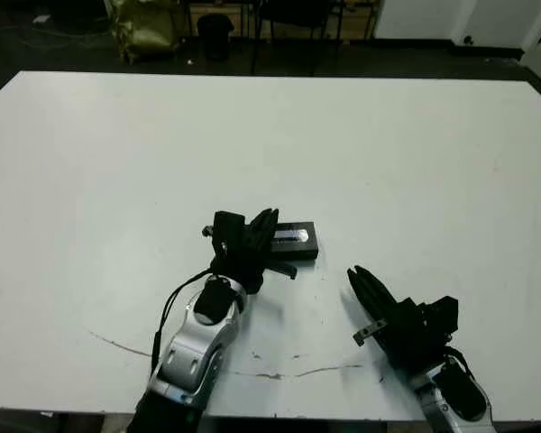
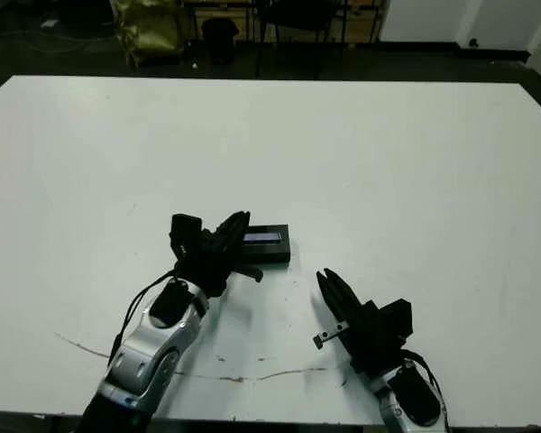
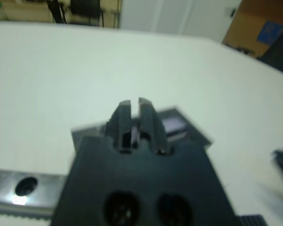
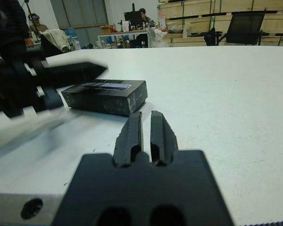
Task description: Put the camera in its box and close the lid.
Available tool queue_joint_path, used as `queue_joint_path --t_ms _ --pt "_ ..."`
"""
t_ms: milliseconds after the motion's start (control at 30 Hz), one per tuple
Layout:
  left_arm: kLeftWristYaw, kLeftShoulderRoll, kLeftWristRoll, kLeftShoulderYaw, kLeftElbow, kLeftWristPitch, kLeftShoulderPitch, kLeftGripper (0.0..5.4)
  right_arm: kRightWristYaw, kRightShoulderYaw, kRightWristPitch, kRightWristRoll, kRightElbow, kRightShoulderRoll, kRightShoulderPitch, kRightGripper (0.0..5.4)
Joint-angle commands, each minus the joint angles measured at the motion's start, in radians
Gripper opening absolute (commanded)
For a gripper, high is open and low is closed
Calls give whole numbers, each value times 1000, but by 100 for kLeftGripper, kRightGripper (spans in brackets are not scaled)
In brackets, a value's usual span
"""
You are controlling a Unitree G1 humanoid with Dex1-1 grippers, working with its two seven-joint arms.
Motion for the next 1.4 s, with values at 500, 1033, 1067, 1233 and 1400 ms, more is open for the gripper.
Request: queue_joint_path --t_ms 500,1033,1067,1233,1400 --pt "57 -60 21 -41 210 53 -21 3 -14 12 64 -3 12 -2 41 0" --pt "5 -35 -34 8 60 -3 42 3 -14 11 47 1 27 7 39 0" --pt "-4 -35 -47 18 44 -24 45 3 -18 12 46 -7 27 5 39 0" --pt "-11 -8 -78 74 -136 -66 49 3 -22 12 25 -18 46 10 32 0" --pt "-45 33 -154 180 -315 -57 53 3 -51 11 31 -12 28 30 37 0"
